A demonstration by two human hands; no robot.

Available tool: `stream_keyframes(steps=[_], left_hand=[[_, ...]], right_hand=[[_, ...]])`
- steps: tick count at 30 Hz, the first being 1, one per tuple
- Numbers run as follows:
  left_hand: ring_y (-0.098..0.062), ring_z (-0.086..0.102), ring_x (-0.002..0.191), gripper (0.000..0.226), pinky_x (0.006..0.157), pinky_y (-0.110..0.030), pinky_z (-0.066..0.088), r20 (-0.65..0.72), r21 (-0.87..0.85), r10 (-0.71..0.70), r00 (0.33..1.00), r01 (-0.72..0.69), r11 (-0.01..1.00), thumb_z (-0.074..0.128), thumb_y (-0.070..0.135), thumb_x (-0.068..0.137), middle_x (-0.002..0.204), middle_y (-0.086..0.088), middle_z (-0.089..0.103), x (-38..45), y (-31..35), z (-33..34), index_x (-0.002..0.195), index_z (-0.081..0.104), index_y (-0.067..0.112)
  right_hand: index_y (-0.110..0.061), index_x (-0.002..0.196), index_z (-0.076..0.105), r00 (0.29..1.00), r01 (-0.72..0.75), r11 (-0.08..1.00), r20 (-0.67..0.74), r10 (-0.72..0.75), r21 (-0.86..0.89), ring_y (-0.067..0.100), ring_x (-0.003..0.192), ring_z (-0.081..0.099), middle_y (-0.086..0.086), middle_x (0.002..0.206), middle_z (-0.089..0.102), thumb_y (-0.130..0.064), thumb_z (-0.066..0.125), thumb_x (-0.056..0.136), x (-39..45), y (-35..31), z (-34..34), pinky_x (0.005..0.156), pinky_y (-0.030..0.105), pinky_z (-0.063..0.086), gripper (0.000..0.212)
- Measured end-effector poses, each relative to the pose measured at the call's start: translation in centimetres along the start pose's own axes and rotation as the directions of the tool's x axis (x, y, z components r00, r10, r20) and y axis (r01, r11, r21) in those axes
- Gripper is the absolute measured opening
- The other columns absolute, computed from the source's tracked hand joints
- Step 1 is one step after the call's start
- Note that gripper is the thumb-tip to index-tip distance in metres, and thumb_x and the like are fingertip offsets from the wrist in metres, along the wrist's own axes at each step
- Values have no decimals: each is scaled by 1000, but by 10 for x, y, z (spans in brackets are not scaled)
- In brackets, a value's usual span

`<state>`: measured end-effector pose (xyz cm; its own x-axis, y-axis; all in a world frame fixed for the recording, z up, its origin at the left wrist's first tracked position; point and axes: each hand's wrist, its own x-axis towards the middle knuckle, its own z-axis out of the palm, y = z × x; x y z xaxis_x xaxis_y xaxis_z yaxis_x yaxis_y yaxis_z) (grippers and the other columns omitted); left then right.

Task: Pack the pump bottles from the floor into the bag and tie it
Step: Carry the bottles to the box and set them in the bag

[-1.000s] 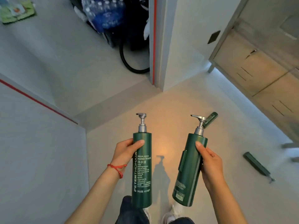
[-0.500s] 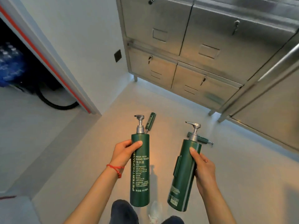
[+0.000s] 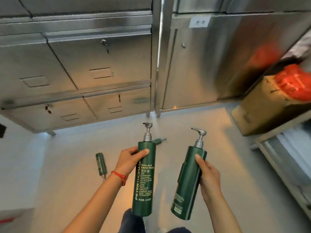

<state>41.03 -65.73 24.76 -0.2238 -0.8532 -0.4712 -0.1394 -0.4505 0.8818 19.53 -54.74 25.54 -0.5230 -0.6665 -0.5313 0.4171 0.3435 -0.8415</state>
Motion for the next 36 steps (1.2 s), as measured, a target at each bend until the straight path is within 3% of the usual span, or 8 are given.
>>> stream_keyframes(steps=[11,15,21,26,33,36], left_hand=[[-6,66,57,3,52,-18,49,292,147,8,957,-53,988,69,17,75,59,9,72,83,63,92,74,68,19],[-8,67,60,1,52,-17,50,364,168,25,931,-92,981,69,20,75,62,7,72,117,86,144,75,68,19],[-7,68,64,9,59,-21,49,425,177,62,903,-151,973,69,28,73,67,8,73,179,132,239,80,67,22],[-8,68,63,4,61,-25,48,439,153,83,895,-165,974,69,24,74,65,11,73,225,175,317,77,67,22],[-21,66,75,4,69,-31,52,527,131,116,842,-215,968,67,17,77,81,-5,72,296,237,406,81,68,18],[-15,66,70,4,63,-24,52,591,123,138,795,-258,958,67,14,77,77,-3,71,340,263,447,79,68,17]], right_hand=[[-7,85,68,955,110,975,-294,-49,193,20,57,69,5,65,74,-31,74,69,31,-41,-46,47,25,53,29],[-7,88,69,933,150,965,-353,-67,215,26,64,69,11,74,74,-35,76,64,65,-69,-70,56,31,54,38],[-9,92,69,914,199,960,-391,-110,196,33,75,70,17,85,74,-34,75,69,142,-134,-119,67,39,58,34],[-14,91,69,897,254,955,-407,-172,156,22,66,71,6,75,75,-32,74,69,200,-205,-156,50,24,53,29],[-17,90,69,849,307,941,-488,-202,144,19,66,71,2,75,75,-34,73,69,282,-273,-188,49,21,53,27],[-21,88,67,820,321,937,-535,-202,139,13,63,70,-5,72,75,-34,71,72,323,-292,-196,46,17,50,21]])
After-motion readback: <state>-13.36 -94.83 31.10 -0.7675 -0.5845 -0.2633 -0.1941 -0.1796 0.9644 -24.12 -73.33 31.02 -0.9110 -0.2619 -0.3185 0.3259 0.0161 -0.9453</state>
